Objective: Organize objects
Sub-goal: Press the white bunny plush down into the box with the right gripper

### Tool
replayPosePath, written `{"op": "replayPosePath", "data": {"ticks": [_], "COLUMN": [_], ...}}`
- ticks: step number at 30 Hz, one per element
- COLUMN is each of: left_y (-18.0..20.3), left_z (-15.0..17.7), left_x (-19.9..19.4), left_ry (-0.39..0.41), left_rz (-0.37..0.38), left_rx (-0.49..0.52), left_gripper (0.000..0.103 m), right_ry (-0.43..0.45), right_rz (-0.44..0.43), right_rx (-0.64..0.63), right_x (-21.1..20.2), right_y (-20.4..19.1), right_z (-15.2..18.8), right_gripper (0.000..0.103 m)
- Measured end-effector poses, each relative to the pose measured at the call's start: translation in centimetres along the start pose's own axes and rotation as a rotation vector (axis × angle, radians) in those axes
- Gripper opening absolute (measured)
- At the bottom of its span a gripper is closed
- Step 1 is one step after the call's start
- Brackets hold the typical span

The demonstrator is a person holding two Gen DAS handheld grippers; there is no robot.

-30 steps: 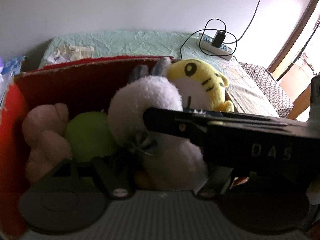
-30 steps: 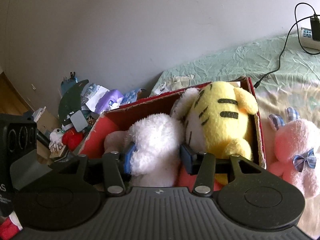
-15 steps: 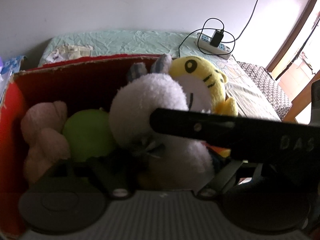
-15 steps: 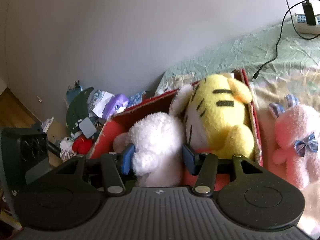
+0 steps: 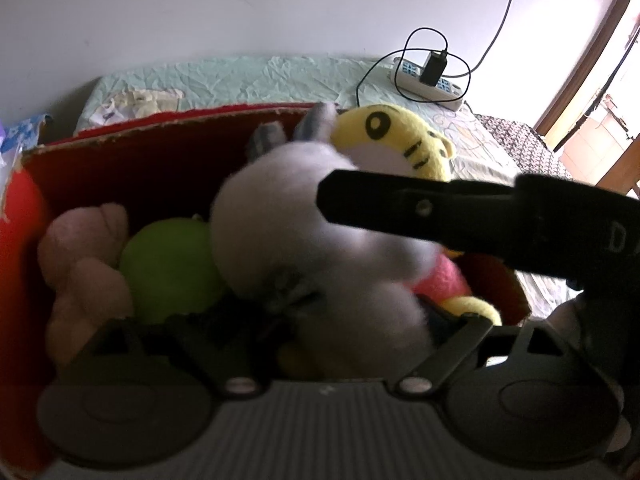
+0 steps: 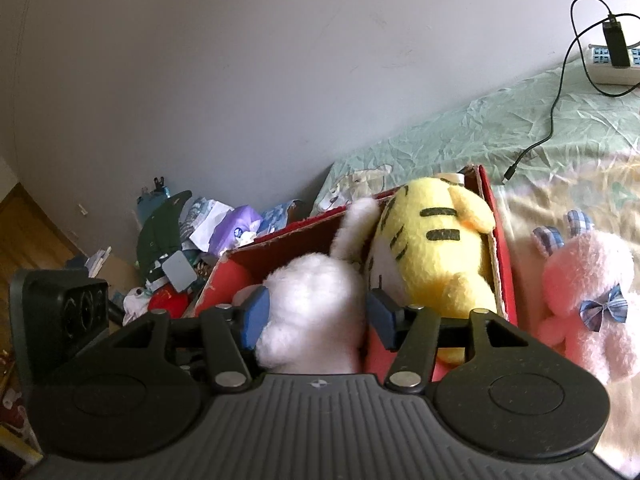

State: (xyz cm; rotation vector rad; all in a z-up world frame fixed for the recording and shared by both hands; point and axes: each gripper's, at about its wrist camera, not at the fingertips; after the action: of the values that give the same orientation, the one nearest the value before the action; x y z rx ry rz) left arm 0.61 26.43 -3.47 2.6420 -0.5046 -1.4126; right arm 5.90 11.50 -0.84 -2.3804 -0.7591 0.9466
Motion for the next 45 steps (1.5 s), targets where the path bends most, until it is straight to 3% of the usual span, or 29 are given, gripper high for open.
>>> {"op": "replayPosePath", "data": {"ticks": [4, 11, 20, 32, 45], "left_y": [-0.1, 0.5, 0.1, 0.0, 0.6], "left_z": [0.1, 0.1, 0.3, 0.0, 0.0], "left_x": [-0.5, -0.3, -1.6, -0.7, -0.1], "left_ry": [0.002, -0.009, 0.021, 0.003, -0.011], "left_rz": [-0.001, -0.041, -0.105, -0.116, -0.153], "left_rx": [0.002, 0.043, 0.07, 0.072, 0.086], "left_gripper": [0.091, 0.091, 0.09, 0.094, 0.095], "right_ry": [0.013, 0.052, 0.007, -0.02, -0.017], "right_rz": [-0.004, 0.012, -0.007, 0.028, 0.012], "right_rx": [0.033, -0.014, -0.048, -0.061, -0.044], "right_x": [-0.4, -0.1, 0.8, 1.4, 1.3], "right_y": [0.5, -0.3, -0.4, 0.3, 0.7], "right_z": [-0.1, -0.3, -0.1, 0.4, 0.8], "right_gripper": [0.057, 0.036, 0.034, 0.031, 0.034]}}
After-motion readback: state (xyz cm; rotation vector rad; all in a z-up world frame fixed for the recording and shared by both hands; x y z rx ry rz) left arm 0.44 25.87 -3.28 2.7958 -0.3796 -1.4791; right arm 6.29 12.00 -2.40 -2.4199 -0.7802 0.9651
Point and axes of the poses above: each gripper's, at about its wrist camera, not at the fingertips, and x roughly the way its jaws point, y to its right, z to its underside, and after that the axes turned 1 degree about -y, right-handed
